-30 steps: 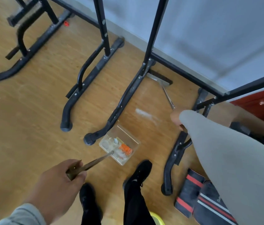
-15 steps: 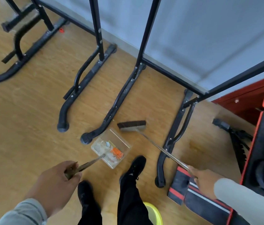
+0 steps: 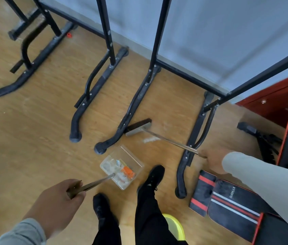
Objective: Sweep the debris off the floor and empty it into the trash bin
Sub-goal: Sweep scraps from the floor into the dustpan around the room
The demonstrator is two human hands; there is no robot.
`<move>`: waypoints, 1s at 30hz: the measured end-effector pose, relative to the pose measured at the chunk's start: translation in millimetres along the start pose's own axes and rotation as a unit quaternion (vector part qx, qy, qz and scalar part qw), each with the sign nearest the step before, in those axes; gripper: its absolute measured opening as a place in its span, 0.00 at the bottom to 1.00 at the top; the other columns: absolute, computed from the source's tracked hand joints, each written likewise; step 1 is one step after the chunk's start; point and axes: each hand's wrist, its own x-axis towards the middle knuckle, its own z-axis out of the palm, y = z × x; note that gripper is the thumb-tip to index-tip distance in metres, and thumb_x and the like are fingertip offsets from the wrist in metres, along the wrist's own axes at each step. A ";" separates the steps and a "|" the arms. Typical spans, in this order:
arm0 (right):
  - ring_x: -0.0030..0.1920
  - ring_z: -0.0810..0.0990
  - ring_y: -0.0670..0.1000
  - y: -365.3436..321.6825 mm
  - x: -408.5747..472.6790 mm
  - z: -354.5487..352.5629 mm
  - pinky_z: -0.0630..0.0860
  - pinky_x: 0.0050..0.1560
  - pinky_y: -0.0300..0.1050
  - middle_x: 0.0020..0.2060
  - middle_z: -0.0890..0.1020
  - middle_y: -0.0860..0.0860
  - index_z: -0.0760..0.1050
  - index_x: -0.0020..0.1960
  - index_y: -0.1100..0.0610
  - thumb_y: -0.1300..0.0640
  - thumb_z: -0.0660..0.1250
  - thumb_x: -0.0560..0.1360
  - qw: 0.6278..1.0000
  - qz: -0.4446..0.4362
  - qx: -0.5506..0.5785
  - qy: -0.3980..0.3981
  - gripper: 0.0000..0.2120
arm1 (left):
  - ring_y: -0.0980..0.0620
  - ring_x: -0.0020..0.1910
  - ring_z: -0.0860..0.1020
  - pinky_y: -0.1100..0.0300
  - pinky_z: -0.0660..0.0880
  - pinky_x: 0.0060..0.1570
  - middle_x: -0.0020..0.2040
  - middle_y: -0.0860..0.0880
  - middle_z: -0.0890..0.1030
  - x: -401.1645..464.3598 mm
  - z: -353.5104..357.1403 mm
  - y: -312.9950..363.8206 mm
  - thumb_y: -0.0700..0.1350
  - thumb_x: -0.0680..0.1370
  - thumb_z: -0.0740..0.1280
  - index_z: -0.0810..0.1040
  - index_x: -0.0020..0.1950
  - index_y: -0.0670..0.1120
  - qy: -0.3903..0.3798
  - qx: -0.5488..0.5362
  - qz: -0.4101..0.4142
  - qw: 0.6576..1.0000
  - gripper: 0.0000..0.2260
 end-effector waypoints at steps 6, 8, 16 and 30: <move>0.60 0.80 0.53 49.4 -55.8 9.4 0.77 0.58 0.46 0.65 0.79 0.50 0.42 0.81 0.41 0.65 0.59 0.79 0.995 0.011 -0.095 -0.019 0.41 | 0.50 0.45 0.78 0.57 0.71 0.46 0.42 0.57 0.81 10.8 -2.4 4.3 0.51 0.76 0.70 0.79 0.55 0.55 -0.009 0.019 0.011 1.000 0.08; 0.56 0.81 0.48 63.8 -75.3 5.1 0.76 0.59 0.42 0.65 0.79 0.48 0.39 0.81 0.43 0.68 0.57 0.79 0.997 0.035 -0.066 -0.013 0.42 | 0.49 0.46 0.78 0.57 0.72 0.47 0.43 0.56 0.82 13.9 -4.4 4.2 0.51 0.76 0.71 0.80 0.56 0.54 -0.008 0.012 0.011 1.000 0.10; 0.46 0.82 0.41 93.1 -90.6 8.9 0.73 0.44 0.33 0.57 0.81 0.47 0.43 0.77 0.36 0.51 0.51 0.85 0.977 0.110 0.175 0.042 0.26 | 0.50 0.45 0.79 0.56 0.73 0.47 0.42 0.55 0.82 24.7 -9.3 10.0 0.51 0.76 0.71 0.78 0.55 0.56 -0.011 0.002 0.020 1.000 0.08; 0.59 0.81 0.56 -53.1 -60.3 148.4 0.76 0.56 0.45 0.60 0.81 0.55 0.61 0.78 0.50 0.57 0.56 0.81 0.942 0.055 0.331 -0.018 0.26 | 0.50 0.46 0.80 0.57 0.73 0.48 0.43 0.56 0.83 46.7 -10.6 30.7 0.50 0.75 0.72 0.80 0.55 0.55 -0.029 0.062 0.052 0.996 0.09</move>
